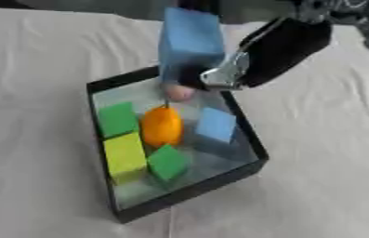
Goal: Pick up objects on the table and place them in the box.
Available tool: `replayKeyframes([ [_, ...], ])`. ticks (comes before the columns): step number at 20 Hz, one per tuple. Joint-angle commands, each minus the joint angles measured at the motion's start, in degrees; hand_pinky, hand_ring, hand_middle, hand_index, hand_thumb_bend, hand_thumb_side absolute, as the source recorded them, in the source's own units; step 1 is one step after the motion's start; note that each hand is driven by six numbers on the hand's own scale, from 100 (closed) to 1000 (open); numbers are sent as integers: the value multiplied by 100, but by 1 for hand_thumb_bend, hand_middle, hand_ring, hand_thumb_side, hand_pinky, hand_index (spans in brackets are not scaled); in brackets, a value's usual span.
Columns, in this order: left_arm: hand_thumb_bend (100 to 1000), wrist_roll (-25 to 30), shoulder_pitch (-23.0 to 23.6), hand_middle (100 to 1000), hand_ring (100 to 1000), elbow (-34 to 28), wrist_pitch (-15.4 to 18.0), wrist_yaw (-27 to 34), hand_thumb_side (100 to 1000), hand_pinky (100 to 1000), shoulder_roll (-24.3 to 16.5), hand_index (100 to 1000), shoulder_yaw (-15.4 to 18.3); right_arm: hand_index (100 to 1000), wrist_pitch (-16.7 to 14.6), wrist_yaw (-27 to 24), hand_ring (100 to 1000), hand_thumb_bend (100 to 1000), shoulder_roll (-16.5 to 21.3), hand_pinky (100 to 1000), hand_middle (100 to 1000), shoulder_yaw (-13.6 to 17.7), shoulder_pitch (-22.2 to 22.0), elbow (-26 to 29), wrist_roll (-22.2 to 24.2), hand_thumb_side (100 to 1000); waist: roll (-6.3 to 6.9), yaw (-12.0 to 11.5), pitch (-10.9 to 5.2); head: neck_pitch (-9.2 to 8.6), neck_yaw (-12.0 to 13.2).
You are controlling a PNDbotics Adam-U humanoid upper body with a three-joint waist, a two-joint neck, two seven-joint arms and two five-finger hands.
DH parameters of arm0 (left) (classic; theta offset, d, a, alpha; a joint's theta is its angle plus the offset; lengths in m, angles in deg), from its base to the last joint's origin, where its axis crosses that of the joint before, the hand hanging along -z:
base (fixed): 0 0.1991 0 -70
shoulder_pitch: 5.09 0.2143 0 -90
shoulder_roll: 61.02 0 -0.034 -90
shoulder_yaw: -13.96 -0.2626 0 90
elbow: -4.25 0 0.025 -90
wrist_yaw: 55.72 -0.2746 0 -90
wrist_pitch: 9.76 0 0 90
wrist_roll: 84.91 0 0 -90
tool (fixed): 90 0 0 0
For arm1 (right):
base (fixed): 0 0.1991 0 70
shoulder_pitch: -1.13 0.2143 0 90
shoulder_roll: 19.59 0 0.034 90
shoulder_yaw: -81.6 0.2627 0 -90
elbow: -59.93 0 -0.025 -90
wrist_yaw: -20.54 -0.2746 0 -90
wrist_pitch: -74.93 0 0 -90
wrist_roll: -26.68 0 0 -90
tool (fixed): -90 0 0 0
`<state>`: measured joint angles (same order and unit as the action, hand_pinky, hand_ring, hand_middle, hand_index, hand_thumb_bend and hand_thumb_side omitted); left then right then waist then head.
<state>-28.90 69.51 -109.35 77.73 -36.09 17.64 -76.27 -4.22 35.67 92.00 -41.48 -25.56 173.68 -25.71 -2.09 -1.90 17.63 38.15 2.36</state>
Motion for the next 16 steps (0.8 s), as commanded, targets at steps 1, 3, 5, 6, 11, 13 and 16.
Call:
replayKeyframes([
  [1,391,13,-36,709,741,-98,-17,17,698,618,-129,790,20,693,209,149,572,445,-156,744,537,-159,57,84,187,431,12,-17,-171,-13,-21],
  [3,392,21,-48,709,741,-98,-19,22,698,618,-115,790,10,692,365,306,573,445,-306,743,538,-293,9,84,279,438,8,-37,-171,-11,-33],
  [5,392,31,-56,709,741,-98,-18,22,697,618,-108,790,4,692,467,491,571,445,-441,741,537,-406,-39,84,330,443,7,-59,-171,-3,-42],
  [6,392,34,-58,709,741,-98,-16,22,697,618,-105,790,4,692,500,565,571,445,-486,741,537,-448,-53,84,345,443,7,-67,-172,0,-47],
  [11,394,39,-64,710,741,-98,-13,24,698,617,-86,790,-2,691,728,847,569,445,-609,738,536,-509,-210,84,303,436,-5,-102,-168,-12,-60],
  [13,394,44,-61,710,741,-98,-18,22,698,617,-76,790,-9,691,793,958,570,445,-619,738,536,-517,-246,78,275,447,-8,-112,-165,-18,-67],
  [16,394,48,-67,710,740,-98,-17,18,698,617,-69,790,-11,692,811,1103,572,444,-643,738,538,-559,-282,5,247,451,-6,-124,-158,-25,-75],
])
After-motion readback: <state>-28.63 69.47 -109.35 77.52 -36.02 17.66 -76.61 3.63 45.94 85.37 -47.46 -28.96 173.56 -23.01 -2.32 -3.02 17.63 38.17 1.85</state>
